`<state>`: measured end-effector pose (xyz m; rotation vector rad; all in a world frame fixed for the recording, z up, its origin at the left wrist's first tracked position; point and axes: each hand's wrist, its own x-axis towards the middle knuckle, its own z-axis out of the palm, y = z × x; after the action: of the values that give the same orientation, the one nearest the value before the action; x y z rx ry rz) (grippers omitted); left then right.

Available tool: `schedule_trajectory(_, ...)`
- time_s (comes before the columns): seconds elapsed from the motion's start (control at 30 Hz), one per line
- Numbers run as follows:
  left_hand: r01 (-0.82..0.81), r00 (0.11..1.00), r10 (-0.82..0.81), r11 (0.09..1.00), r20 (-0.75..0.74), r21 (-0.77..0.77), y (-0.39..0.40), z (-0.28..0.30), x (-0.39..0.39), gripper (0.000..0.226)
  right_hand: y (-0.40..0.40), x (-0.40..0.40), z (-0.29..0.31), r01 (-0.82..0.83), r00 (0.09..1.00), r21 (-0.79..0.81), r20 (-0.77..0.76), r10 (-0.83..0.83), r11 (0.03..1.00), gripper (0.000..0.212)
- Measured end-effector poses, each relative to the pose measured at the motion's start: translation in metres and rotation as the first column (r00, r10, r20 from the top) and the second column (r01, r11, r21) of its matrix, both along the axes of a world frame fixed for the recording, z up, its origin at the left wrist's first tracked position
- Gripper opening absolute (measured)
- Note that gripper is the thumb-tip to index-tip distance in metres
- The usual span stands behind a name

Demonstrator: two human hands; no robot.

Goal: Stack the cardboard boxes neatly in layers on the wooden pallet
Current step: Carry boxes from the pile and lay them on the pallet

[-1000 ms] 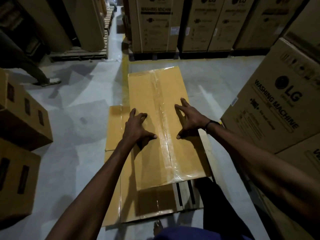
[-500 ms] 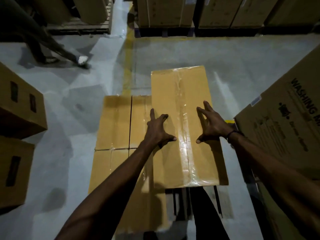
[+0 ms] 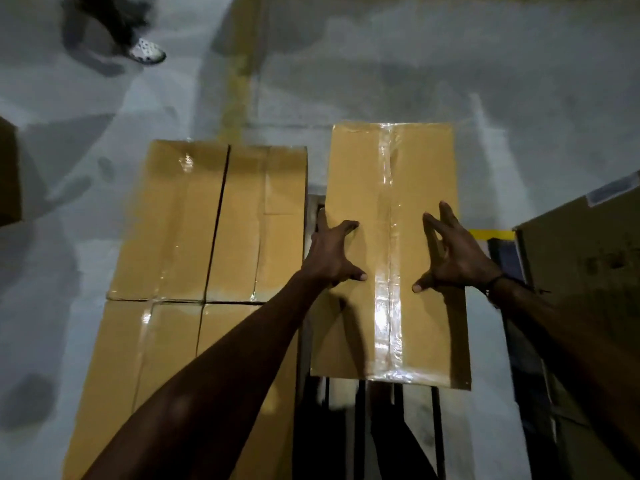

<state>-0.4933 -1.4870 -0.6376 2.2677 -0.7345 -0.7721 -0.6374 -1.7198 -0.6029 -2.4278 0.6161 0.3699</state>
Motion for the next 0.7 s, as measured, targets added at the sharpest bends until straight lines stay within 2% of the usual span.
schedule_trajectory(0.13,-0.008,1.000,0.008,1.000,0.006,0.029,-0.019,-0.078,0.027,0.122,-0.023,0.029,-0.083,-0.019,1.000,0.027,0.011,0.018,0.999,0.161)
schedule_trajectory(0.37,-0.020,0.998,0.021,1.000,0.063,-0.013,-0.018,-0.182,0.081,0.111,-0.041,0.074,-0.198,-0.062,0.998,0.020,0.028,0.062,0.998,0.161)
schedule_trajectory(0.7,-0.115,0.985,0.119,0.993,0.125,-0.039,0.003,-0.258,0.111,0.108,-0.035,0.111,-0.277,-0.099,0.993,0.049,0.069,0.095,0.994,0.158)
